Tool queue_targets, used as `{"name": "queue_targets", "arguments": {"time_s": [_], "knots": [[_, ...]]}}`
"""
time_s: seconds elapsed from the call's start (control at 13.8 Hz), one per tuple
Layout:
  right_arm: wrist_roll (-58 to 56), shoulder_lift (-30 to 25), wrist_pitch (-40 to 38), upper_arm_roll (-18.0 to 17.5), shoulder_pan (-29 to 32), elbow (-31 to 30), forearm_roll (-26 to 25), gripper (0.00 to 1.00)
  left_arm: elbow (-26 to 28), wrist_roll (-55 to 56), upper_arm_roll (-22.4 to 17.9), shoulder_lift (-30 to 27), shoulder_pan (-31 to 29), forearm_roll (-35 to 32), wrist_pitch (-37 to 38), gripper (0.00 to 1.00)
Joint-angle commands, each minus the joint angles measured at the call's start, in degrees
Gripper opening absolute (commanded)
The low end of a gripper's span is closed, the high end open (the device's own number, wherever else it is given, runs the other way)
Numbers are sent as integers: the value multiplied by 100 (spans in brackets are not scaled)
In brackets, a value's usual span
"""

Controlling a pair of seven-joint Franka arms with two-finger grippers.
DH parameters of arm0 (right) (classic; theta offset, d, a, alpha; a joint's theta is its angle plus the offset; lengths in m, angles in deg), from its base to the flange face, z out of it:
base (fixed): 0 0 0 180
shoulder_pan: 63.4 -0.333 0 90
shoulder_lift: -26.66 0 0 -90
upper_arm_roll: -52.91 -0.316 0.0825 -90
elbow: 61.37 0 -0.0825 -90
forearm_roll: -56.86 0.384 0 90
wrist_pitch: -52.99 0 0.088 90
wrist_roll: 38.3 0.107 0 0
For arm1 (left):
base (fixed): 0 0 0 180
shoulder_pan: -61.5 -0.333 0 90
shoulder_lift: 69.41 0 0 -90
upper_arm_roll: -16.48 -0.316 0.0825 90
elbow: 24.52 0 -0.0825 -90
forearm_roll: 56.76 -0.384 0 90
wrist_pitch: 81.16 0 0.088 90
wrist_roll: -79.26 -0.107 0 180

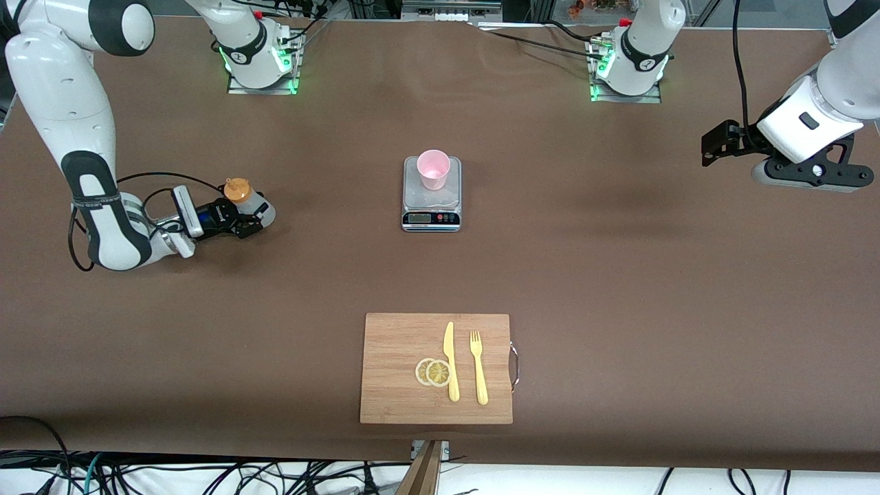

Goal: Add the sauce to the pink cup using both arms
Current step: 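Carry the bottle back with the right gripper and set it down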

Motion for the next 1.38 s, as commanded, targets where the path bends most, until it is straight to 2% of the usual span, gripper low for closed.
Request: {"name": "queue_targets", "arguments": {"time_s": [0.0,0.15,0.29,0.36,0.44,0.51,1.02,1.31], "knots": [[-94,52,-50,-76,91,18,137,0,-3,-32,-19,-87,1,31,96,100],[19,44,-32,-76,91,18,137,3,-3,-23,-19,-87,1,31,96,100],[178,44,-32,-67,83,18,137,16,-3,-23,-10,-87,1,31,96,100],[187,44,-23,-67,91,18,137,41,-3,-23,-10,-87,1,31,96,100],[187,35,-23,-76,91,27,137,83,-3,-23,-10,-87,1,31,96,100],[187,26,-15,-67,91,27,145,100,-3,-23,-10,-87,1,31,96,100],[389,-9,-15,-58,135,62,145,100,-3,-23,-10,-87,1,31,96,100],[407,-70,-58,65,161,97,145,100,-3,-32,-10,-87,1,31,96,100]]}}
